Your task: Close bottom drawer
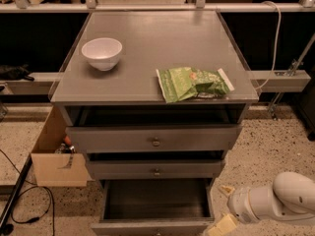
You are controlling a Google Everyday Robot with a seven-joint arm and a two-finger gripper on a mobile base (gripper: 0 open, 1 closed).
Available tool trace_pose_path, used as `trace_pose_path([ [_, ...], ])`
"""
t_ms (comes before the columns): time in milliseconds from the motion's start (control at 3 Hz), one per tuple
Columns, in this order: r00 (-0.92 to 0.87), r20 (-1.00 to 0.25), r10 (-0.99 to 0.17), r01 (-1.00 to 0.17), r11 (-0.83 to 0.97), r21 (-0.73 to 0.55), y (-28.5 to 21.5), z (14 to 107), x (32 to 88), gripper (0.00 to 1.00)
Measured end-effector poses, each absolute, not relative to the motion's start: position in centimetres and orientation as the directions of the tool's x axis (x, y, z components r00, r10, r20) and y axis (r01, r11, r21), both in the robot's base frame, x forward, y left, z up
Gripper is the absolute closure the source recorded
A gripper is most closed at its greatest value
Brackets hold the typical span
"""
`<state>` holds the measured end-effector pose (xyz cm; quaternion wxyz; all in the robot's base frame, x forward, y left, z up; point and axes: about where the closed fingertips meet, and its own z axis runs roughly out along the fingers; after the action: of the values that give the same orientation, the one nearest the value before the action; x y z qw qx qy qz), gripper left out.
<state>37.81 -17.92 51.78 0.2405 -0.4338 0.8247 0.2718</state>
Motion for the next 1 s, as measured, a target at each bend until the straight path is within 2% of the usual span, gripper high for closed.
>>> trace_pose_path([
  [333, -0.473, -0.666, -0.576, -0.871, 0.421, 0.254, -18.8, 47.6, 38.5, 0.00],
  [667, -0.475, -0.668, -0.573, -0.870, 0.418, 0.260, -18.6, 47.4, 38.4, 0.00],
  [1000, -0.522, -0.651, -0.551, -0.846, 0.433, 0.312, -17.9, 44.2, 37.7, 0.00],
])
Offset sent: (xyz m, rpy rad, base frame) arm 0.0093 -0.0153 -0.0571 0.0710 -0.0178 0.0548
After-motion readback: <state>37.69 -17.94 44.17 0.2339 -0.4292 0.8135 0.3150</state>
